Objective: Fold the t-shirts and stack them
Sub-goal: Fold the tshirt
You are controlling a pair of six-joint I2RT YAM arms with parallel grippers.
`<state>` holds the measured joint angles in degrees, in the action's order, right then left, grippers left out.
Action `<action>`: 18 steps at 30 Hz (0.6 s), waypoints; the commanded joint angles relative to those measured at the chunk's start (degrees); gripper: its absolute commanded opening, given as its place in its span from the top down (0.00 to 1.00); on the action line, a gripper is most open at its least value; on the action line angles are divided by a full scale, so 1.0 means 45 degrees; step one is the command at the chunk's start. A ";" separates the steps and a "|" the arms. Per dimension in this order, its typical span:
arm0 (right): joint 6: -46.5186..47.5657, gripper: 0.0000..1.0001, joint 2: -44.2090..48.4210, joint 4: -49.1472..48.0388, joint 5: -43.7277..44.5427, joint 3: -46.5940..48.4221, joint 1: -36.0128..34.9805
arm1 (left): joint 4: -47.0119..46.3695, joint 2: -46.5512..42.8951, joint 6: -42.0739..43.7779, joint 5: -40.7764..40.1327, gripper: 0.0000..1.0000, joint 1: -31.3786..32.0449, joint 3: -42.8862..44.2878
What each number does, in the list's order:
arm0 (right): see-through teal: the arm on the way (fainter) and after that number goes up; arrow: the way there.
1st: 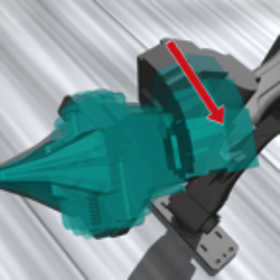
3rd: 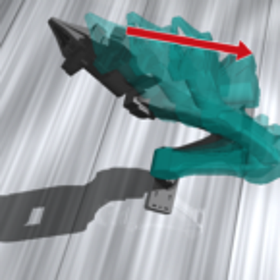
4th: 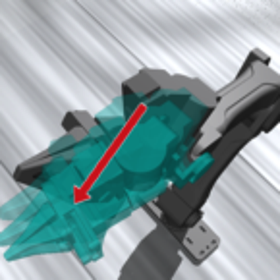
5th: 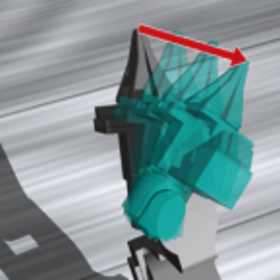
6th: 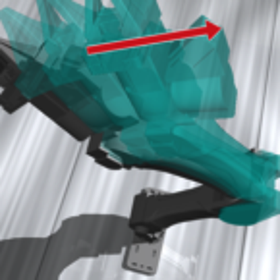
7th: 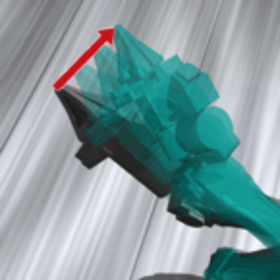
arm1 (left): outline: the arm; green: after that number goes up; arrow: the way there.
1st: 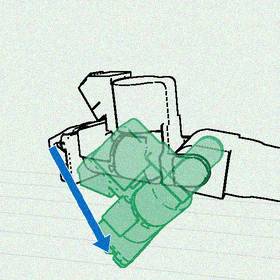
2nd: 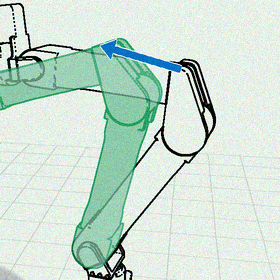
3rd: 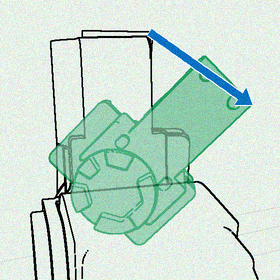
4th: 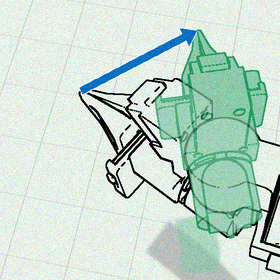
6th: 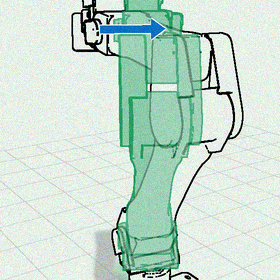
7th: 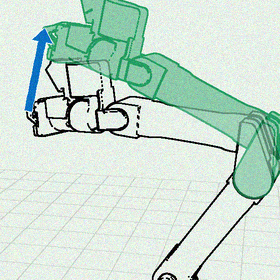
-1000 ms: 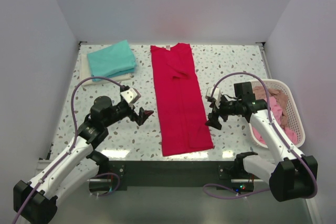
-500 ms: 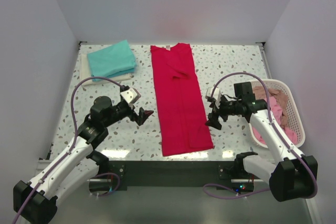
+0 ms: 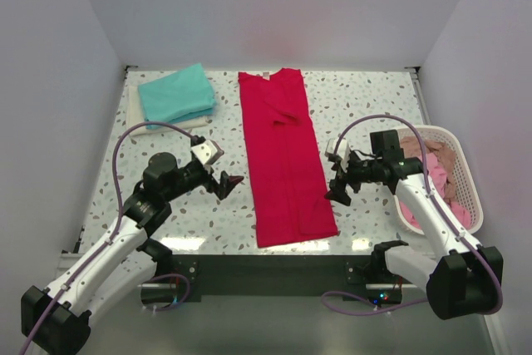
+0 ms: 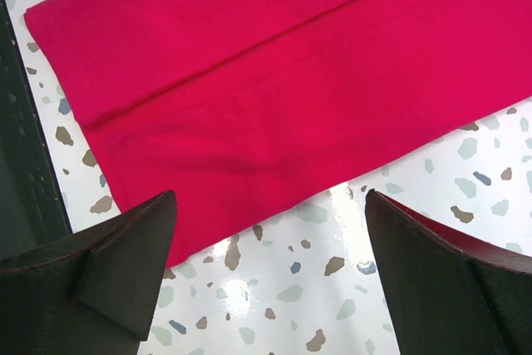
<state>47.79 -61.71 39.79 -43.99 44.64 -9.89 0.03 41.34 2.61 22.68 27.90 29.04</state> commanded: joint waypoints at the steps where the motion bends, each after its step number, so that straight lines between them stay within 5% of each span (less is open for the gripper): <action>1: 0.0511 0.01 0.0140 0.0023 -0.0127 -0.0077 -0.0184 | -0.0846 -0.0027 0.0103 0.1052 0.00 0.0283 -0.0222; 4: 0.2422 0.01 0.0120 0.1623 -0.0324 0.0079 -0.0944 | -0.1043 0.0070 0.0803 0.1037 0.00 0.1023 -0.0242; 9: 0.5117 0.01 0.0666 0.2758 0.1120 -0.0329 -0.2934 | 0.0810 0.1181 0.3632 -0.1574 0.00 0.5293 0.0071; 18: 0.5513 0.10 0.0472 0.1979 0.3054 -0.2027 -0.5124 | 0.0716 0.3272 0.4850 -0.4508 0.07 0.8974 -0.0692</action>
<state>69.71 -59.51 50.04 -34.35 38.17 -30.92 3.90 53.47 21.28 9.47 65.84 26.28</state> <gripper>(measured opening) 0.927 0.945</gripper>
